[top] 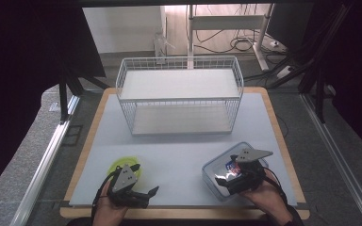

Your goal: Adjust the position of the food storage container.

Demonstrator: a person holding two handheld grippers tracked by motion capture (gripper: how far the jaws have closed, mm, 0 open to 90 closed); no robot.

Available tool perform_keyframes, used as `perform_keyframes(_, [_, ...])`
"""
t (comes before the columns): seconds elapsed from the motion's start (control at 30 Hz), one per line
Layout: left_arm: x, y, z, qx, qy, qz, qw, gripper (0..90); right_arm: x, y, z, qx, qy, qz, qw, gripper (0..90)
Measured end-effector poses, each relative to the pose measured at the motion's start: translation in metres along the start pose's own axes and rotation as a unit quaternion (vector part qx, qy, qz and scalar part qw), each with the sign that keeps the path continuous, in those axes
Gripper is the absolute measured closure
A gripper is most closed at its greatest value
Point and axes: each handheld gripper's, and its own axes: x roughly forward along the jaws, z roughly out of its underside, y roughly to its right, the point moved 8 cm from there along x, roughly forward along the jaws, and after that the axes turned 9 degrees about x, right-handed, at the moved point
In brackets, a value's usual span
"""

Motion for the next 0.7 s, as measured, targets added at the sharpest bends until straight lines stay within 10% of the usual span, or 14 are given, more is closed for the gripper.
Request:
perform_keyframes(0.5, [0.0,0.0053,-0.001,0.004,-0.005,0.009,0.9999,8.2,-0.002,0.0021,-0.0015,-0.003,0.007,0.01,0.9999,9.3])
perform_keyframes(0.7, [-0.0041,0.0069,-0.0022,0.01,-0.008,0.012,0.9998,29.9,-0.002,0.0021,-0.0017,-0.005,0.007,0.016,0.9998,11.3])
